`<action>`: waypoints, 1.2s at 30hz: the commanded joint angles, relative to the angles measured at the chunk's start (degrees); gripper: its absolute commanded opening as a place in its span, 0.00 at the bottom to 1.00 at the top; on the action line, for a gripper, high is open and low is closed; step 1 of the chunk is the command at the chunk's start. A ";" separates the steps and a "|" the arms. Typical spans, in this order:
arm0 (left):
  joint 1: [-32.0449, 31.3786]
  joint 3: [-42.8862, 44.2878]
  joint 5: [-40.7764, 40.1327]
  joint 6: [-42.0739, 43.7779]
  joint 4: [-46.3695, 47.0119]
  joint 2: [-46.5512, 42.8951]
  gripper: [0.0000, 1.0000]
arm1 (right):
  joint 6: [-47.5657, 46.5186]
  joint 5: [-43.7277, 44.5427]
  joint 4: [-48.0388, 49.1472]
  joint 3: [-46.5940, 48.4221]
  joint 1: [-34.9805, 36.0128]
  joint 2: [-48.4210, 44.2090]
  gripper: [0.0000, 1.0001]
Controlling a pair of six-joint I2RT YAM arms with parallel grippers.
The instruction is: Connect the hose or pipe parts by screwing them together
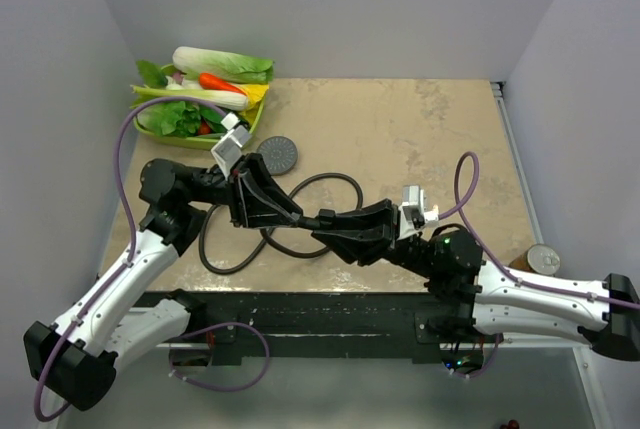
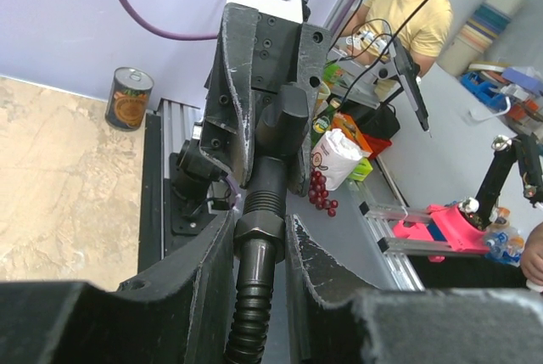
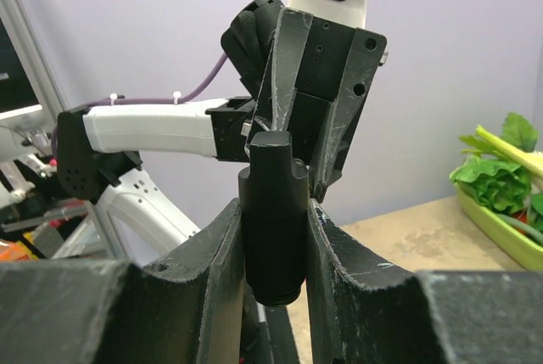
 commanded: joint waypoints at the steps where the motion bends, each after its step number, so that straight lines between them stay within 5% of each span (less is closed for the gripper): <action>1: -1.78 2.41 -4.36 5.16 -0.36 0.38 0.00 | 7.51 -0.14 -3.76 -2.14 0.52 6.50 0.00; 26: -0.46 5.22 -4.62 8.58 -2.55 0.47 0.00 | 29.73 -0.06 19.62 -8.91 0.61 19.77 0.00; 36: -0.38 9.97 -6.64 26.23 -22.11 1.43 0.00 | 39.15 -0.84 36.49 -9.44 0.69 28.73 0.00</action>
